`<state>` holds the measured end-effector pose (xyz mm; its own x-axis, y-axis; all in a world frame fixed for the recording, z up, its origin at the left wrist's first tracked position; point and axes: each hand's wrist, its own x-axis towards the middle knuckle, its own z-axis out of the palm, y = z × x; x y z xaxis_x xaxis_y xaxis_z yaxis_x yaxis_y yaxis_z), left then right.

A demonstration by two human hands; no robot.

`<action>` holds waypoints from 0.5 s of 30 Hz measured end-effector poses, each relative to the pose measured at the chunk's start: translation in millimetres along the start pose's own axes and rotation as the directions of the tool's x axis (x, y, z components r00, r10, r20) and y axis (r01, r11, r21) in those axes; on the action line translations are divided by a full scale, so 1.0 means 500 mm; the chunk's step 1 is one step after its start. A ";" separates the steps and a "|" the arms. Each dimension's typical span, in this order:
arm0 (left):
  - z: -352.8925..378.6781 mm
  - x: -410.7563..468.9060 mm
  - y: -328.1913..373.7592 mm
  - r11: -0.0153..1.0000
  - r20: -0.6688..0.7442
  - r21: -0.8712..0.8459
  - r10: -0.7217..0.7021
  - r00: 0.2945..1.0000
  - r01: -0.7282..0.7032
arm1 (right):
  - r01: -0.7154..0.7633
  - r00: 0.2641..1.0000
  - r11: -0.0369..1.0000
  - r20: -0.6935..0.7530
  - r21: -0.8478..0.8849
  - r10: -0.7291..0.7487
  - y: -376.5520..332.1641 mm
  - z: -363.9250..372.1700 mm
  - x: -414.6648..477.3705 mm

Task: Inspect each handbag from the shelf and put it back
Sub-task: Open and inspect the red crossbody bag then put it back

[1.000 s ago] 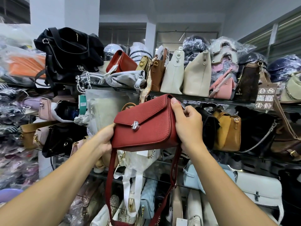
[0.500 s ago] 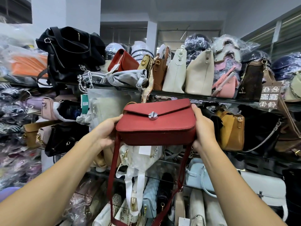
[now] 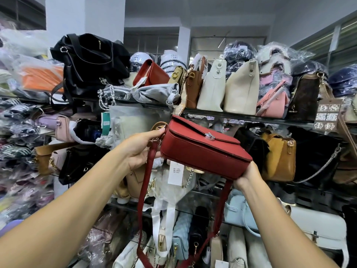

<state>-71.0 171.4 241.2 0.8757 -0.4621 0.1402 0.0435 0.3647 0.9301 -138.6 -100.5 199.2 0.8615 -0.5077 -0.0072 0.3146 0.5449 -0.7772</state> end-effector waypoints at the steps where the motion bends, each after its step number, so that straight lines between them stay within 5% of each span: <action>1: 0.001 0.000 0.001 1.000 0.008 0.001 0.000 1.000 -0.001 | -0.014 1.000 1.000 -0.012 -0.002 0.014 0.003 -0.004 0.003; 15: 0.019 -0.018 0.005 1.000 -0.041 -0.017 0.000 0.999 -0.001 | -0.053 0.999 0.998 0.002 0.039 0.053 0.004 -0.014 0.008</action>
<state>-83.2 168.6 245.3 0.8947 -0.4286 0.1262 0.0512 0.3790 0.9240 -137.2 -106.1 193.1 0.8779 -0.4765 -0.0469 0.2837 0.5967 -0.7506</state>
